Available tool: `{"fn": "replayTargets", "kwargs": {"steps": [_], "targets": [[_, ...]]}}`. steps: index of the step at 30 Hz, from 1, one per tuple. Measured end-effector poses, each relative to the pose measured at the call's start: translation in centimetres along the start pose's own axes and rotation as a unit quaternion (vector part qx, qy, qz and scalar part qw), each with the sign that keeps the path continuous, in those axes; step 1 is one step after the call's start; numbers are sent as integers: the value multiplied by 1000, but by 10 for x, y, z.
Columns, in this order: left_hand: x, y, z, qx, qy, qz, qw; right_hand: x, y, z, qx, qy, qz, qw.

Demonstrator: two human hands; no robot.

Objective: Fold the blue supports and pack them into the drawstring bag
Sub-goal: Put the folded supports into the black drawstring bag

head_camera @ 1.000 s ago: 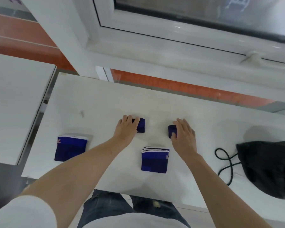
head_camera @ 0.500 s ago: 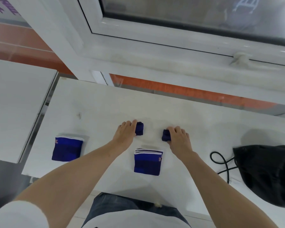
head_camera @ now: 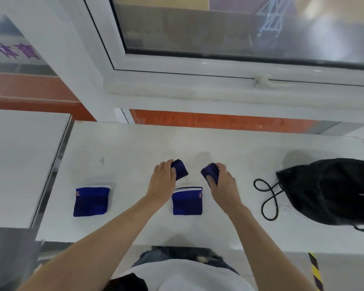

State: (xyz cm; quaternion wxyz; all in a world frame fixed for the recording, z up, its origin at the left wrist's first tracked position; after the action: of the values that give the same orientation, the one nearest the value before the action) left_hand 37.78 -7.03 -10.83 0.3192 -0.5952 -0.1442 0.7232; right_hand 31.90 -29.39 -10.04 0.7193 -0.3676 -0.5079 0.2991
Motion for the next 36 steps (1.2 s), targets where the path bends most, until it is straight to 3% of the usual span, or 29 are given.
{"fn": "replayTargets", "kwargs": {"steps": [6, 11, 19, 23, 30, 36], "targets": [[-64, 32, 31, 36, 77, 24, 996, -12, -45, 84, -57, 93, -134, 985], [-121, 68, 50, 76, 140, 43, 986, -51, -87, 111, -108, 132, -143, 975], [-215, 137, 45, 92, 147, 92, 981, -147, -166, 87, -155, 134, -154, 967], [-269, 195, 32, 72, 112, 134, 982, -208, -225, 52, -130, 79, -104, 983], [-352, 316, 28, 64, 94, 174, 978, -355, -298, 27, -88, 57, -64, 992], [-378, 405, 19, 144, 108, 67, 981, -427, -319, 8, -45, 37, 8, 998]]}}
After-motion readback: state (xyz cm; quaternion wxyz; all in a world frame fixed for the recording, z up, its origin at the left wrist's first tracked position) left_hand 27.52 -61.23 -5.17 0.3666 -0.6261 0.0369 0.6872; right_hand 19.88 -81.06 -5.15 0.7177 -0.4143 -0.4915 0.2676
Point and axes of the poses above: each hand's wrist, its own z-axis away from the middle knuckle, its own y-axis out of the palm, x = y × z, the point moved 9 cm from there along -z, towards the middle knuckle, and after that the axes turned 12 degrees about z, right-handed, at the moved point
